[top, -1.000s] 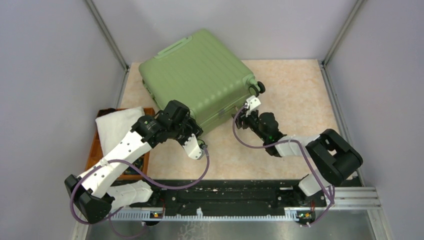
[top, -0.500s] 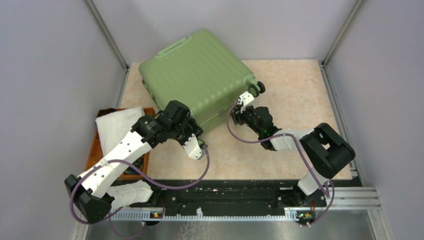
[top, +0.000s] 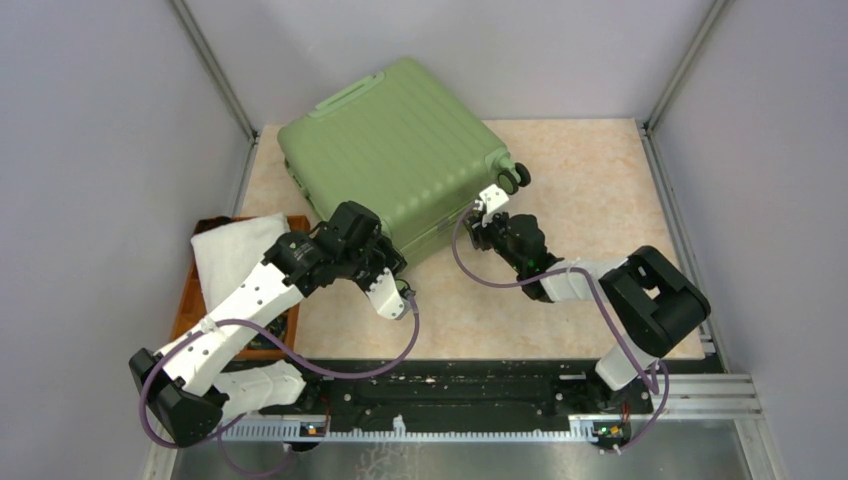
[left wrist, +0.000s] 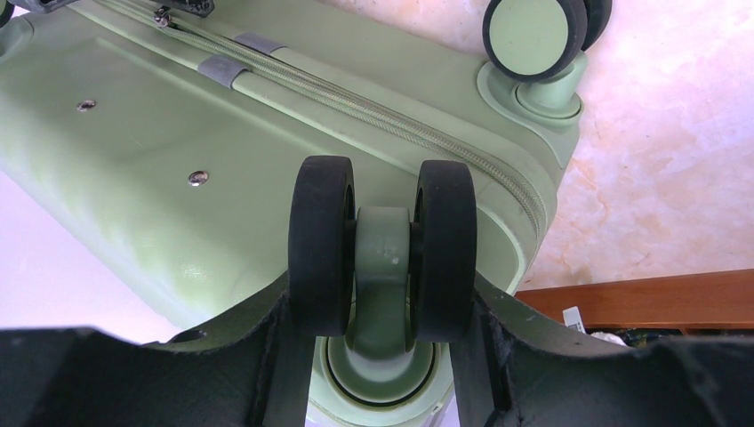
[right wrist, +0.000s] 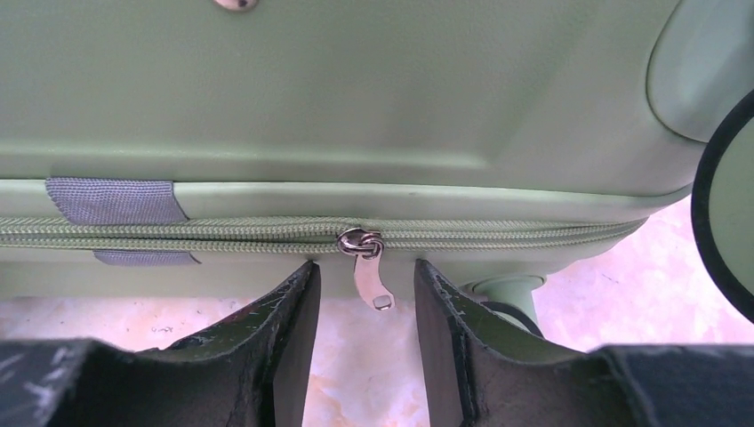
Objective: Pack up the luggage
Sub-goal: Zip the luggage at the center of the board.
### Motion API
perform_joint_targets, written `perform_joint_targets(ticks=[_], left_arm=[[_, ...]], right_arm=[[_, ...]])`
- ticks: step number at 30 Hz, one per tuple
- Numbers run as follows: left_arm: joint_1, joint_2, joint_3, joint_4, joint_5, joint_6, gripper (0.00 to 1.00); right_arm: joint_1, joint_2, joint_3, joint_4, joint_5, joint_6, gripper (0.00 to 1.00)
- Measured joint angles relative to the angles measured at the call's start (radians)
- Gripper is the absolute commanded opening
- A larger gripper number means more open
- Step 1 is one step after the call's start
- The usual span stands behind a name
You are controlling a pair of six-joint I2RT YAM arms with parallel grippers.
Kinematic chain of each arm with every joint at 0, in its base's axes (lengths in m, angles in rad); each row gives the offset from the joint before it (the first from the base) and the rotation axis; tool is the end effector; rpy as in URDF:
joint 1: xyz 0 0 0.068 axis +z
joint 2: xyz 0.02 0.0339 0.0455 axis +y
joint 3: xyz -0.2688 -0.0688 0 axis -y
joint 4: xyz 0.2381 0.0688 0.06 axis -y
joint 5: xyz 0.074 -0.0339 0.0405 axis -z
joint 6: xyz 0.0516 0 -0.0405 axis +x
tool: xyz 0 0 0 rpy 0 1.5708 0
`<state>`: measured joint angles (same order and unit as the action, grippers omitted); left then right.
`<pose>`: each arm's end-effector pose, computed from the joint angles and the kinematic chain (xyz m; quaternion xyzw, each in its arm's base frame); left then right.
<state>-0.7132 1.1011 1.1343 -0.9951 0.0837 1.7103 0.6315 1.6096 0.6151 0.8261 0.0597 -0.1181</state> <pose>0.1530 -0.1381 0.3182 0.8968 0.3232 0.1082 0.2821 0.2716 0.1948 0.1941 -0.2617 0.7178 0.1417 0.6295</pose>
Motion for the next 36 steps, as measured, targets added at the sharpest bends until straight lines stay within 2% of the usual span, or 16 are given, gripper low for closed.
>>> perform_joint_targets(ticks=[8,21,36], left_arm=[[-0.002,0.0,-0.002,0.001,-0.004,-0.003,0.36],[-0.008,0.0,-0.002,0.003,-0.014,-0.007,0.33],[-0.009,-0.005,-0.002,0.004,-0.015,-0.024,0.3]], right_arm=[[-0.002,0.019,0.004,0.003,0.011,-0.003,0.34],[-0.005,0.047,0.021,0.006,-0.01,0.018,0.0],[-0.005,0.004,-0.034,0.04,-0.011,0.124,0.0]])
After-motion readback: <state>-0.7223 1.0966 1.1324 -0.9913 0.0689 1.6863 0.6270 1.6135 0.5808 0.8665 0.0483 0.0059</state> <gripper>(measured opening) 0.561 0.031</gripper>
